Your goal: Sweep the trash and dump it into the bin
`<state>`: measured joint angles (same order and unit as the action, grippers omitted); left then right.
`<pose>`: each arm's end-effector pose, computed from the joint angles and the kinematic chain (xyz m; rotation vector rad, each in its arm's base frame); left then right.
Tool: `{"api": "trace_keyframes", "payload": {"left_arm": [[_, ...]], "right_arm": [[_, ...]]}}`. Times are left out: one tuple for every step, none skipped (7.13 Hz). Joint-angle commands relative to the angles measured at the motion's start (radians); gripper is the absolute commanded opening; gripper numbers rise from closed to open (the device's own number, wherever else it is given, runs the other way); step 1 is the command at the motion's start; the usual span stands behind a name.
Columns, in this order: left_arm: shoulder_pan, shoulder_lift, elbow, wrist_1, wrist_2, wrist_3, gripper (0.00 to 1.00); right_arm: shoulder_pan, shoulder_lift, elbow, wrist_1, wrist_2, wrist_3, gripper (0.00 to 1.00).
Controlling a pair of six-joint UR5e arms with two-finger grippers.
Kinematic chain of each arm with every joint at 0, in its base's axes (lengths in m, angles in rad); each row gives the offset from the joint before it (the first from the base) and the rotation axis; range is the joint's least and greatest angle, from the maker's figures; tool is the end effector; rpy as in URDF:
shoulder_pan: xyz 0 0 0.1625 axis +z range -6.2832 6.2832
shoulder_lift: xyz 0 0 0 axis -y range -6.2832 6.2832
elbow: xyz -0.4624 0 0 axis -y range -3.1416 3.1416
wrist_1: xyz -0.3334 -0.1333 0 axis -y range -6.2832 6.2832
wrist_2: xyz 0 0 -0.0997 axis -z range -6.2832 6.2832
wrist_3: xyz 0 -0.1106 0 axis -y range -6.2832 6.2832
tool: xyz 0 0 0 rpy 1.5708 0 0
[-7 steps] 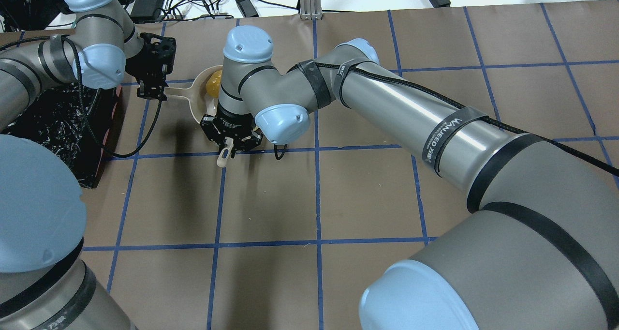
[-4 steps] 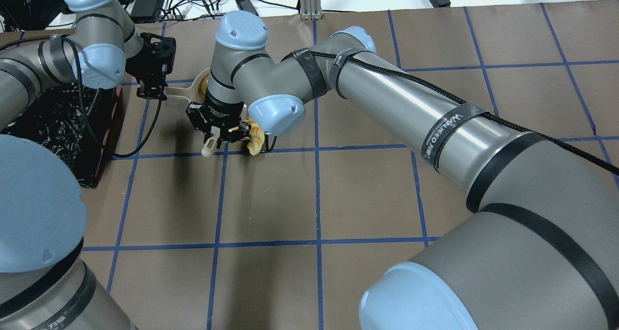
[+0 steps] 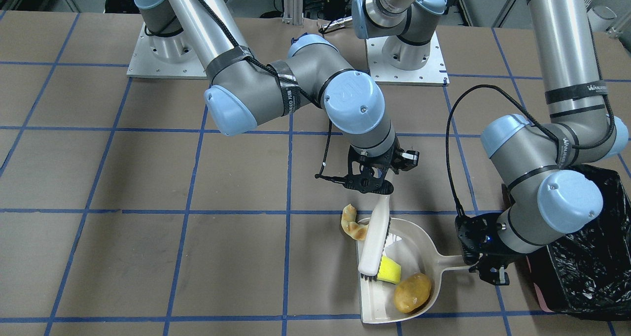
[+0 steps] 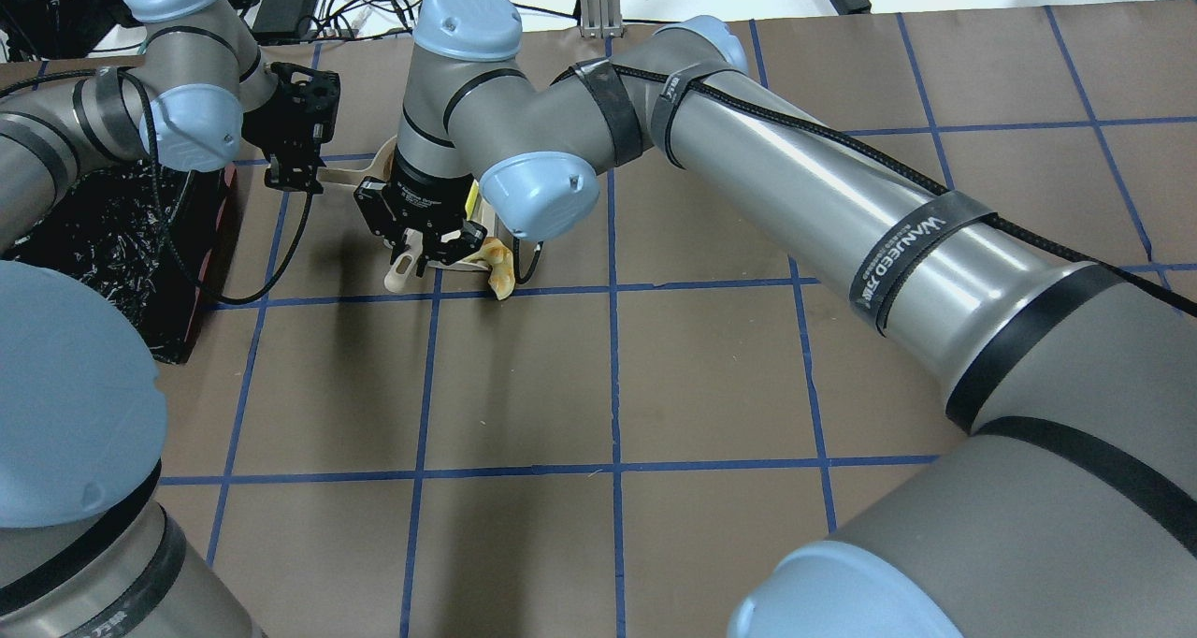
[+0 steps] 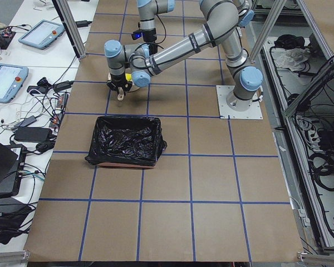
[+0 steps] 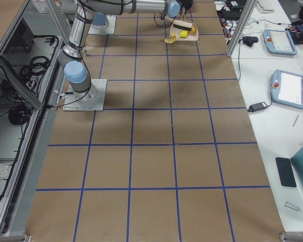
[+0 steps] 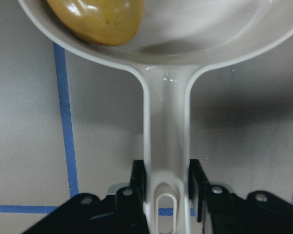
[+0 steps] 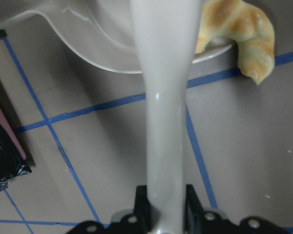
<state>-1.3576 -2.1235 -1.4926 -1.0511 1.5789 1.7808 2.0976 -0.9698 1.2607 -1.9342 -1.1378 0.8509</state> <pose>0.0068 -0.6574 0.2977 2.1877 2.1951 -0.0275 0.5010 -0.5040 0.3553 0.4214 2.7133 0.3070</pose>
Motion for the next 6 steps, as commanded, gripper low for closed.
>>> {"api": "trace_keyframes", "payload": {"left_arm": [[0.000, -0.003, -0.002, -0.001, -0.006, -0.003, 0.08], [0.002, -0.001, -0.002, -0.001, -0.007, 0.000, 0.08], [0.000, -0.001, -0.002, -0.001, -0.007, 0.000, 0.08], [0.000, -0.001, -0.002, -0.001, -0.007, 0.000, 0.08], [0.000, -0.001, -0.002, -0.001, -0.005, 0.000, 0.07], [0.000, -0.001, -0.002, -0.001, -0.005, 0.000, 0.07]], "right_arm": [[-0.002, -0.030, 0.012, 0.154, -0.074, 0.022, 0.00], [-0.001, -0.030, 0.017, 0.190, -0.103, 0.078, 0.00], [0.005, -0.035, 0.044, 0.187, -0.102, 0.144, 0.00], [0.008, -0.058, 0.087, 0.181, -0.090, 0.208, 0.00], [0.012, -0.094, 0.124, 0.181, -0.082, 0.273, 0.00], [0.031, -0.125, 0.152, 0.181, -0.083, 0.345, 0.00]]}}
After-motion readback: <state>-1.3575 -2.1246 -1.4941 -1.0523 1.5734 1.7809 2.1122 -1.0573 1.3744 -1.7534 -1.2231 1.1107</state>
